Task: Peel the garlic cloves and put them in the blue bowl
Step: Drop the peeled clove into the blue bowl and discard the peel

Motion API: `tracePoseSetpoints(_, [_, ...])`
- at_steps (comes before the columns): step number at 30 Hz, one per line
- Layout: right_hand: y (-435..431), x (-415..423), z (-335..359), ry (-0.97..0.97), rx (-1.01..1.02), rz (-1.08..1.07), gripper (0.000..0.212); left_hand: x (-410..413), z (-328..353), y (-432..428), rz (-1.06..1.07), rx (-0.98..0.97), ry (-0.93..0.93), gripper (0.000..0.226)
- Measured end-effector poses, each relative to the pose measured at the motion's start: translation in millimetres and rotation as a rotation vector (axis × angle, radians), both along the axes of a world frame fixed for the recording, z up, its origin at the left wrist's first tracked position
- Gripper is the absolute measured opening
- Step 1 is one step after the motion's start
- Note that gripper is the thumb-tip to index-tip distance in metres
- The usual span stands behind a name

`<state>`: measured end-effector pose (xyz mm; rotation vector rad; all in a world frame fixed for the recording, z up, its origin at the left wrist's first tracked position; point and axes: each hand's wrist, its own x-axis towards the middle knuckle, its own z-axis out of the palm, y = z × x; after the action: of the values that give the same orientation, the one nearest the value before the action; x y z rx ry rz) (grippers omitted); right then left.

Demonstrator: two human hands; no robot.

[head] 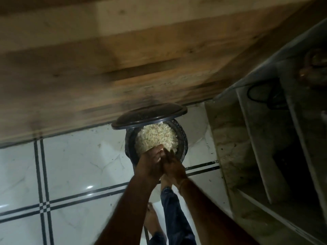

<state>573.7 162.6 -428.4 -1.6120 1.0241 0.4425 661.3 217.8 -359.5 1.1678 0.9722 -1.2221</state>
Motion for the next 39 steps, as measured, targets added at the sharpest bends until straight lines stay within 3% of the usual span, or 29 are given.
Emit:
tracePoseSetpoints(2, [-9, -5, 29, -0.001, -0.016, -0.050, 0.053, -16, 22, 8, 0.031, 0.123, -0.130, 0.049])
tracePoseSetpoints(4, [-11, -12, 81, -0.148, -0.009, -0.165, 0.047, -32, 60, 16, -0.037, 0.190, -0.254, 0.038])
tracePoseSetpoints(9, [-6, -74, 207, -0.284, -0.076, -0.294, 0.027, -76, 175, 15, -0.557, 0.251, -0.724, 0.046])
tracePoseSetpoints(13, [1, -156, 315, -0.406, -0.226, -0.431, 0.024, -136, 274, 20, -0.890, 0.117, -1.083, 0.043])
tracePoseSetpoints(21, [-9, -334, 435, -0.463, -0.681, -0.639, 0.025, -282, 380, -15, -1.190, -0.229, -1.518, 0.037])
tracePoseSetpoints(25, [-27, -424, 453, -0.418, -0.804, -0.751, 0.034, -356, 404, -49, -1.256, -0.388, -1.625, 0.035])
tracePoseSetpoints(30, [-53, -530, 465, -0.412, -0.860, -0.920, 0.021, -456, 410, -103, -1.356, -0.536, -1.700, 0.037])
tracePoseSetpoints(39, [-105, -673, 442, -0.292, -0.859, -0.976, 0.026, -591, 375, -186, -1.526, -0.616, -1.622, 0.040])
